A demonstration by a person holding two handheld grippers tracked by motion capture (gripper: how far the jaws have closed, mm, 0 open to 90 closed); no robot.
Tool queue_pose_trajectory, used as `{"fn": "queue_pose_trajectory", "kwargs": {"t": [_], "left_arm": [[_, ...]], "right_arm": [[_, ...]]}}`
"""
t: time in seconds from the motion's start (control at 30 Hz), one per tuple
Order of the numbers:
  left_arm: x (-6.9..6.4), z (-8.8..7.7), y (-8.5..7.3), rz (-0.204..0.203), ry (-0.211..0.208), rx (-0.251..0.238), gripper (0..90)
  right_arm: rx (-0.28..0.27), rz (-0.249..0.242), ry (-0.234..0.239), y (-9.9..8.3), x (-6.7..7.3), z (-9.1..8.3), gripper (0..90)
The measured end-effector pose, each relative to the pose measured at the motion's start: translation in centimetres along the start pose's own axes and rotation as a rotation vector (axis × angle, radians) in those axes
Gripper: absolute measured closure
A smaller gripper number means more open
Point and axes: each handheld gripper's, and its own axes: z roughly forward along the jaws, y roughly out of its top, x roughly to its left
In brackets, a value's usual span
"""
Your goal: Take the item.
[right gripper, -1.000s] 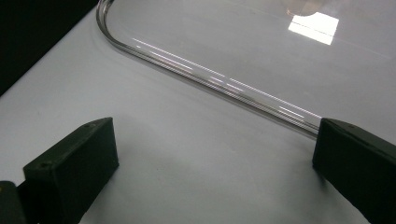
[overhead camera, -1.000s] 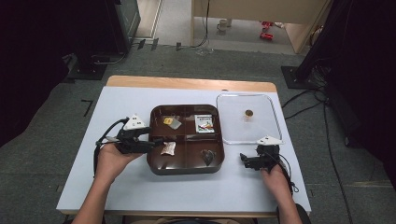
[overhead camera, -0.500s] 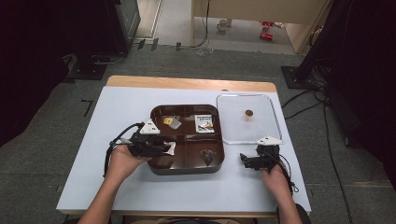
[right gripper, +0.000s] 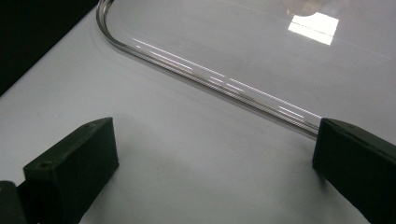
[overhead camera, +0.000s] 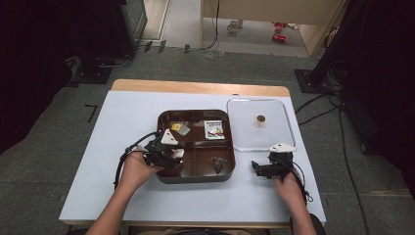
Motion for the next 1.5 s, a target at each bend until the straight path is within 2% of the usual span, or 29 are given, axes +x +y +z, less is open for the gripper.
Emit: {"fn": "queue_pose_trajectory", "kwargs": {"t": [0.17, 0.27, 0.4, 0.6, 0.67, 0.7, 0.77, 0.83, 1.03, 1.1, 1.23, 1.37, 1.5], "left_arm": [[-0.1, 0.5, 0.2, 0.010, 0.032, 0.039, 40.1], [-0.1, 0.6, 0.3, 0.002, 0.039, 0.062, 40.3], [-0.1, 0.7, 0.2, 0.018, 0.049, 0.095, 41.2], [-0.3, 0.7, 0.1, 0.049, 0.056, 0.119, 45.5], [-0.3, 0.7, 0.1, 0.045, 0.055, 0.122, 48.3], [-0.1, 0.6, 0.0, 0.033, 0.048, 0.127, 51.5], [0.0, 0.5, 0.0, 0.037, 0.052, 0.138, 59.5], [0.1, 0.5, -0.1, 0.032, 0.045, 0.138, 62.1], [0.7, 0.3, 0.0, -0.034, 0.009, 0.147, 74.2], [0.8, 0.3, 0.0, -0.043, 0.003, 0.150, 77.7], [0.8, 0.3, 0.1, -0.049, 0.007, 0.154, 82.6], [1.0, 0.2, 0.2, -0.072, -0.001, 0.155, 85.2], [1.0, 0.2, 0.2, -0.075, -0.010, 0.150, 86.5]], "right_arm": [[0.000, 0.000, 0.000, 0.0, 0.0, 0.0, 0.0], [0.000, 0.000, 0.000, 0.0, 0.0, 0.0, 0.0], [0.000, 0.000, 0.000, 0.0, 0.0, 0.0, 0.0], [0.000, -0.001, 0.000, 0.0, 0.0, 0.0, 0.0], [0.000, 0.000, 0.000, 0.0, 0.0, 0.0, 0.0], [0.000, -0.001, 0.000, 0.0, 0.0, 0.0, 0.0], [0.000, 0.000, 0.000, 0.0, 0.0, 0.0, 0.0], [0.000, 0.000, 0.000, 0.0, 0.0, 0.0, 0.0], [0.000, 0.000, 0.000, 0.0, 0.0, 0.0, 0.0], [0.000, 0.000, 0.000, 0.0, 0.0, 0.0, 0.0], [0.000, 0.000, 0.000, 0.0, 0.0, 0.0, 0.0], [0.000, 0.000, 0.000, 0.0, 0.0, 0.0, 0.0], [0.000, 0.000, 0.000, 0.0, 0.0, 0.0, 0.0]]}}
